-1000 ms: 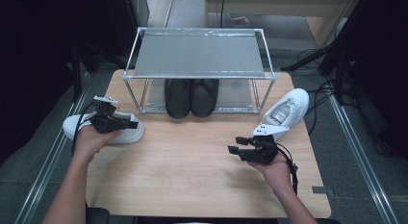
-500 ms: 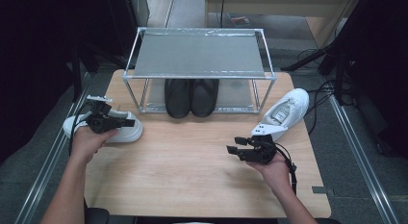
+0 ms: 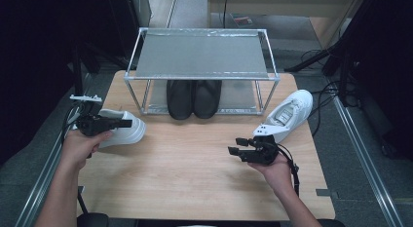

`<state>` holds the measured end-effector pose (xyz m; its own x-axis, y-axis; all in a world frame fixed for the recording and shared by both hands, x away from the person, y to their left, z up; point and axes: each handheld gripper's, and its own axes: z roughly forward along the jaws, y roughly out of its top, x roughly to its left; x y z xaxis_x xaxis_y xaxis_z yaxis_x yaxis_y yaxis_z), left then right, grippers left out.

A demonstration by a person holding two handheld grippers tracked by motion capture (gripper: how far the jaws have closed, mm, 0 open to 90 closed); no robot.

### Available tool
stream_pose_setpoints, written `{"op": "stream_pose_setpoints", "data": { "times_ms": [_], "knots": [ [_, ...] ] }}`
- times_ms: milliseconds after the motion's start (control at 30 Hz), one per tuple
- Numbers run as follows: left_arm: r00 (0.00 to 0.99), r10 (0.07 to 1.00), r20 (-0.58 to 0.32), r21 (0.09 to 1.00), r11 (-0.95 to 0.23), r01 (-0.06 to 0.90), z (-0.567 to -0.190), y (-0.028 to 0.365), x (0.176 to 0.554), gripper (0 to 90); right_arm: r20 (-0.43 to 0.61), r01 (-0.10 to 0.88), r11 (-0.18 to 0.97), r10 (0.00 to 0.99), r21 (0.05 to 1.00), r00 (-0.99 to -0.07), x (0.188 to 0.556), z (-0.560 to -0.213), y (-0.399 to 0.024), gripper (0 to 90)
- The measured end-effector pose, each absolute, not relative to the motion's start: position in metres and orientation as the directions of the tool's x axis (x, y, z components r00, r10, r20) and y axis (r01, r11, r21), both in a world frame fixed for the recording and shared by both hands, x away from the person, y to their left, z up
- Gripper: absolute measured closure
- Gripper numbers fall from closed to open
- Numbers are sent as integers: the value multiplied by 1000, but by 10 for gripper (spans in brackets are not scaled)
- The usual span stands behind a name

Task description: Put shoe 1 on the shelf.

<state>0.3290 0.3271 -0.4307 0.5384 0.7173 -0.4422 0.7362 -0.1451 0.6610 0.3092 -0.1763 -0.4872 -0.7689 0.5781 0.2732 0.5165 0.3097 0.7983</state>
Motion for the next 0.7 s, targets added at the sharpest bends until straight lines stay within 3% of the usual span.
{"op": "stream_pose_setpoints", "data": {
  "times_ms": [700],
  "knots": [
    [628, 655, -419, 648, -269, 713, -421, 219, 316, 786, 283, 516, 283, 581, 809, -763, 309, -484, -182, 487]
  ]
}}
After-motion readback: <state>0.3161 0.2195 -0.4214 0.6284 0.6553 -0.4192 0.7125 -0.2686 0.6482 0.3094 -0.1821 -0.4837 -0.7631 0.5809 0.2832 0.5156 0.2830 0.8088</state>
